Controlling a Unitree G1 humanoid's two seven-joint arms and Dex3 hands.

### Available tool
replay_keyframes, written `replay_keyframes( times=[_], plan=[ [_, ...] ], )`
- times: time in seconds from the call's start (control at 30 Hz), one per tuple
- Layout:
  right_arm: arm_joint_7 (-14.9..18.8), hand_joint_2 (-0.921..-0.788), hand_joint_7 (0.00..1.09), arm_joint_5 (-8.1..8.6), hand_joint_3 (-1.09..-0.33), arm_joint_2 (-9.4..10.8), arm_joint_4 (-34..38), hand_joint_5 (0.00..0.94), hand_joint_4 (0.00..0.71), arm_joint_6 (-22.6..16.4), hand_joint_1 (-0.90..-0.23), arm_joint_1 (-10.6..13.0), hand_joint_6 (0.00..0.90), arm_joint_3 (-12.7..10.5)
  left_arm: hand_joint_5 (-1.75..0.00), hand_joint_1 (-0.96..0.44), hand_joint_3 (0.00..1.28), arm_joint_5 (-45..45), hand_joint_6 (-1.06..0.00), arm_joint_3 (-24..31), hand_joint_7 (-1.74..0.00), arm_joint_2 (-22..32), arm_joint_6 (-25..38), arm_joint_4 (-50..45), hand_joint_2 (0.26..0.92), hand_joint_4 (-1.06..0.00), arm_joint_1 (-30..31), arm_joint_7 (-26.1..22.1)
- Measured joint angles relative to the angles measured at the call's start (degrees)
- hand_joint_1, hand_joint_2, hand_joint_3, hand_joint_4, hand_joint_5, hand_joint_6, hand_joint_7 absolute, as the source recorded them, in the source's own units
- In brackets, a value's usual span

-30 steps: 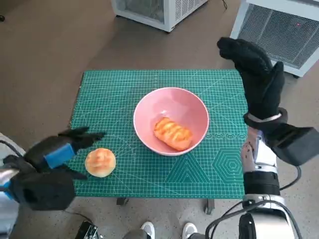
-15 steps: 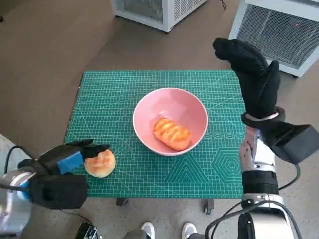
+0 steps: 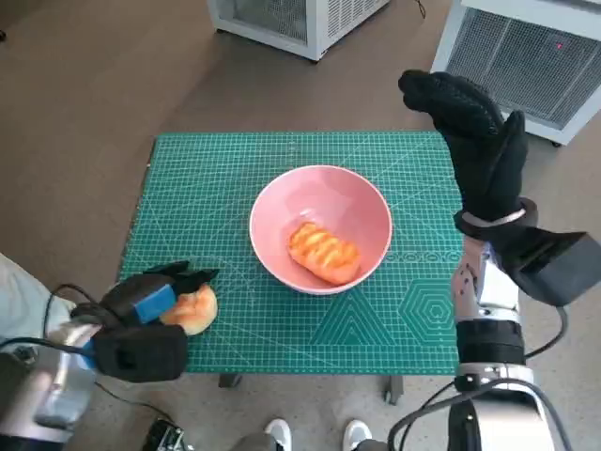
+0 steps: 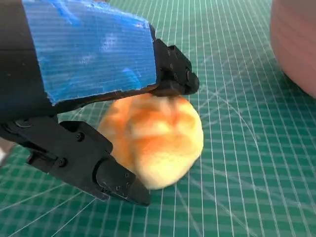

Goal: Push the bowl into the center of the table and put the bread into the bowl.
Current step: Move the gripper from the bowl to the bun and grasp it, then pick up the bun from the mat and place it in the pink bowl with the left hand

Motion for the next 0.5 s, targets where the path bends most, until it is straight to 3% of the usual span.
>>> replay_keyframes(
  times=[0.03,0.07,0.1,0.2,0.27,0.5],
  plan=[
    [0.1,-0.921,0.14,0.0,-0.715,0.0,0.0,0.001,0.197,0.1,-0.66,0.0,0.26,0.0,-0.05,0.09,0.02,0.7,-0.74,-0.3,-0.1,0.0,-0.9,1.0,0.86,-0.63,-0.6,1.5],
    [0.2,-0.921,0.14,0.0,-0.715,0.0,0.0,0.001,0.197,0.1,-0.66,0.0,0.26,0.0,-0.06,0.0,0.03,1.1,-0.72,-0.5,-0.33,-0.1,-1.7,2.0,0.873,-0.68,-1.0,2.7],
    [0.2,-0.921,0.14,0.0,-0.715,0.0,0.0,0.001,0.197,0.1,-0.66,0.0,0.26,0.0,-0.07,-0.13,0.08,1.7,-0.68,-0.8,-0.69,-0.1,-2.5,3.0,0.89,-0.74,-1.6,4.0],
    [0.2,-0.921,0.14,-0.02,-0.717,0.0,-0.1,0.0,0.196,0.1,-0.66,0.0,0.258,0.0,-0.83,-0.04,0.1,3.3,-0.63,-1.6,-1.05,-0.1,-4.9,6.0,0.911,-0.66,-3.2,7.7],
    [0.2,-0.921,0.14,-0.04,-0.718,0.1,-0.2,0.0,0.196,0.1,-0.66,0.0,0.257,0.0,-1.07,-0.02,0.09,4.1,-0.61,-2.0,-1.1,-0.1,-6.2,7.7,0.917,-0.67,-4.0,9.7],
    [0.2,-0.921,0.15,-0.05,-0.715,0.0,-0.3,0.001,0.198,0.1,-0.66,0.0,0.257,0.0,-1.18,0.0,0.06,4.8,-0.63,-2.8,-1.08,-0.1,-10.0,11.7,0.918,-0.73,-5.6,13.7]
  ],
)
